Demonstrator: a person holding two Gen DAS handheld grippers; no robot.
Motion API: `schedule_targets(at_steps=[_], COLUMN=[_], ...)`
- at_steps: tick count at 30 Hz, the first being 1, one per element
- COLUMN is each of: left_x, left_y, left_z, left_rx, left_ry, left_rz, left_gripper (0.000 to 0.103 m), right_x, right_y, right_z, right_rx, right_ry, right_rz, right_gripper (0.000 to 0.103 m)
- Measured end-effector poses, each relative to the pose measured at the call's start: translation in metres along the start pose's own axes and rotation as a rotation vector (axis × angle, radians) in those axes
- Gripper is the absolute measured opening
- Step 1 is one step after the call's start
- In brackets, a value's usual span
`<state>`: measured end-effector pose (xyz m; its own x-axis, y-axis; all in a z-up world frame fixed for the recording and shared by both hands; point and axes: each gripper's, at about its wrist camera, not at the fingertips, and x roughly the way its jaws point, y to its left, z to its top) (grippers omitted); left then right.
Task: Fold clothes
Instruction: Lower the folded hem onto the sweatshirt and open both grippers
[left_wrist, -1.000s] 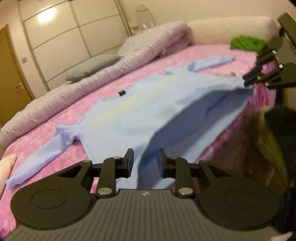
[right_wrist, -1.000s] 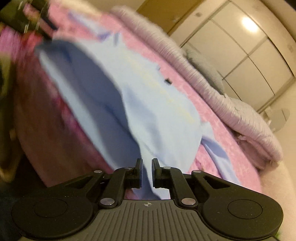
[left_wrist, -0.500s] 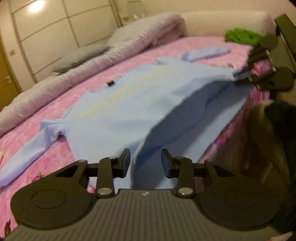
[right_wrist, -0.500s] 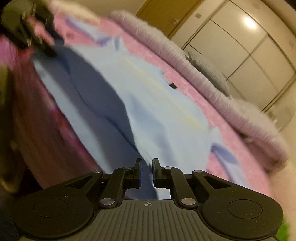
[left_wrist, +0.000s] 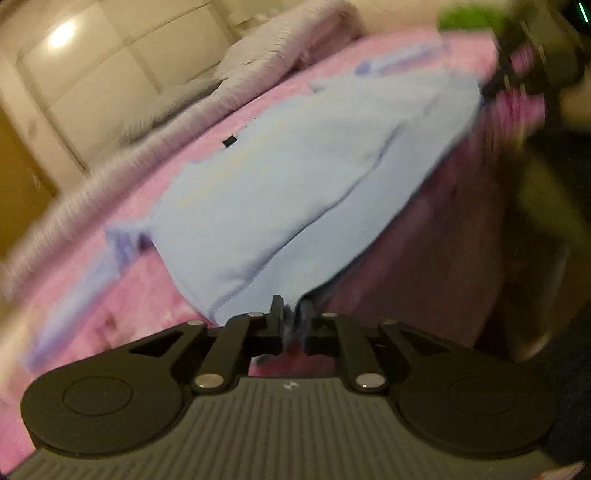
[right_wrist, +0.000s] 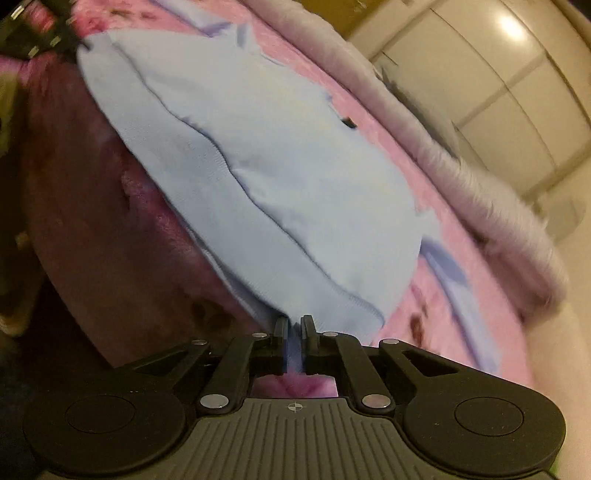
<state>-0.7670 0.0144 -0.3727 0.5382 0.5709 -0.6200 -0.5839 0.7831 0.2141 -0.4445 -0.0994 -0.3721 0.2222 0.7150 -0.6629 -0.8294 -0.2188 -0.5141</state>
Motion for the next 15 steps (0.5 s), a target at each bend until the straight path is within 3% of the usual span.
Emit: schedule_targets(at_steps=[1, 4, 6, 8, 10, 13, 15], left_x=[-0.007, -0.023, -0.029, -0.018, 0.006, 0.026, 0.011], left_y=[0.009, 0.040, 0.063, 0.081, 0.088, 0.079, 0.077], left_z=[0.001, 0.003, 0.003, 0.001, 0.001, -0.001, -0.002], left_rx=[-0.090, -0.369, -0.563, -0.698, -0.746, -0.719, -0.714], left_ry=[-0.012, -0.071, -0.140, -0.139, -0.047, 0.089, 0.072], left_rz=[-0.037, -0.129, -0.162, -0.133, -0.074, -0.010, 0.006], left_gripper=[0.011, 0.023, 0.033, 0.034, 0.031, 0.023, 0.023], right_x=[-0.009, -0.027, -0.025, -0.017, 0.003, 0.030, 0.031], right_y=[-0.012, -0.058, -0.087, -0.110, -0.120, -0.125, -0.121], right_z=[0.001, -0.001, -0.007, -0.014, -0.021, -0.028, -0.028], right_rx=[0.085, 0.425, 0.625, 0.785, 0.878, 0.940, 0.894], right_ry=[-0.016, -0.069, -0.084, -0.081, -0.052, 0.053, 0.142], right_rz=[0.037, 0.176, 0.201, 0.198, 0.198, 0.177, 0.067], right_gripper=[0.016, 0.073, 0.076, 0.076, 0.076, 0.076, 0.076])
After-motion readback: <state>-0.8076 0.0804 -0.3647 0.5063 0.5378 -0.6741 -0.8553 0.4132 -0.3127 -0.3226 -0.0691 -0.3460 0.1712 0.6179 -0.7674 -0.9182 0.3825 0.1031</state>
